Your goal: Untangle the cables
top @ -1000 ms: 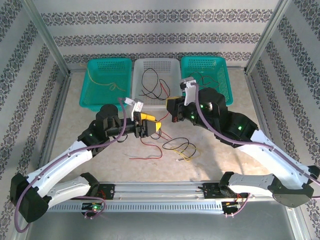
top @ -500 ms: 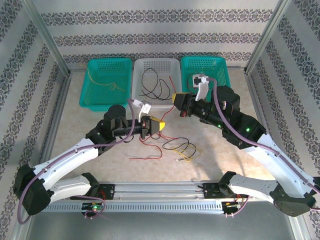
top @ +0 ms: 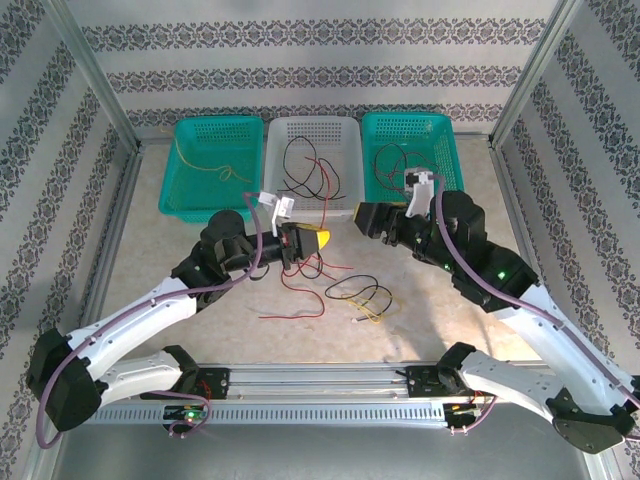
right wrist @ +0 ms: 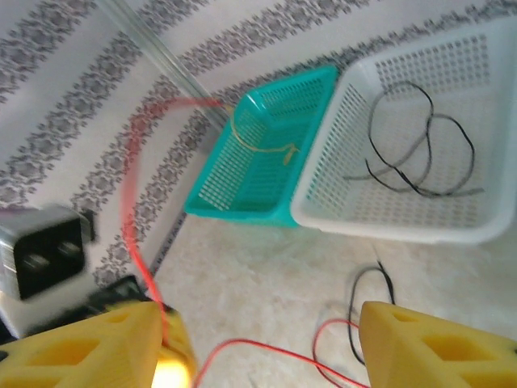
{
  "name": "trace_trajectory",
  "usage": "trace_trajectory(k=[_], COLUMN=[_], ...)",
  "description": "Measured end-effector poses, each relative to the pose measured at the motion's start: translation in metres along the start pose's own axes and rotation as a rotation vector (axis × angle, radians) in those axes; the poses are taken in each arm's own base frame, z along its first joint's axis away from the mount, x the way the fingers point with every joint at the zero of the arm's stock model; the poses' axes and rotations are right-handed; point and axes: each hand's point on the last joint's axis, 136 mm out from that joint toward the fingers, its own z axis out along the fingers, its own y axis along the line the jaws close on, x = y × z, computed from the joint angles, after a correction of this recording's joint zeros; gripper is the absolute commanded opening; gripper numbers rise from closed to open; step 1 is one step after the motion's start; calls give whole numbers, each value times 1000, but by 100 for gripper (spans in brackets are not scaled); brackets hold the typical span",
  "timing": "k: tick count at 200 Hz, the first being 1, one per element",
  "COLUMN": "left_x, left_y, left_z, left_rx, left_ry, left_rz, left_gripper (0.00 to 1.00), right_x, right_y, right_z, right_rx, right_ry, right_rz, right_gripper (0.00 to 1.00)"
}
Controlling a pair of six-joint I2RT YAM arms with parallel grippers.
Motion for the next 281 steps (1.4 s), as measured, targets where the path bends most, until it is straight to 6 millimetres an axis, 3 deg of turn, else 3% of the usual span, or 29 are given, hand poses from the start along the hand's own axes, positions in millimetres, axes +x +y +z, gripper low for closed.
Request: trace_trajectory(k=[44,81,115,144,189,238,281], left_x=[-39,-58,-79,-87,-82,-83,-82], left_y=[3,-20,-55,-77,-84,-93,-93], left_z=[-3,1,-5,-11,-12,-16,-15], left_rx=[109,224,334,404,432,482,488], left_ry=[-194,-206,-211,-202,-170,-169,-172], left_rz=[-190,-252,-227,-189,-172,-132,-125], left_gripper=[0,0,0,0,0,0,0], right_x=[61,79,81,69,57,65,84], right_y=[-30,-21,-16,-7,7,17,31], right_z=[28,48,62,70,88,110,121], right_rx=[51,2,-10,-34,-115,-169,-200], right_ry=[154,233,268,246,216,241,302], right_rz=[33,16,-7,22,218,405,418], right_gripper=[65,66,68,68,70,70,67])
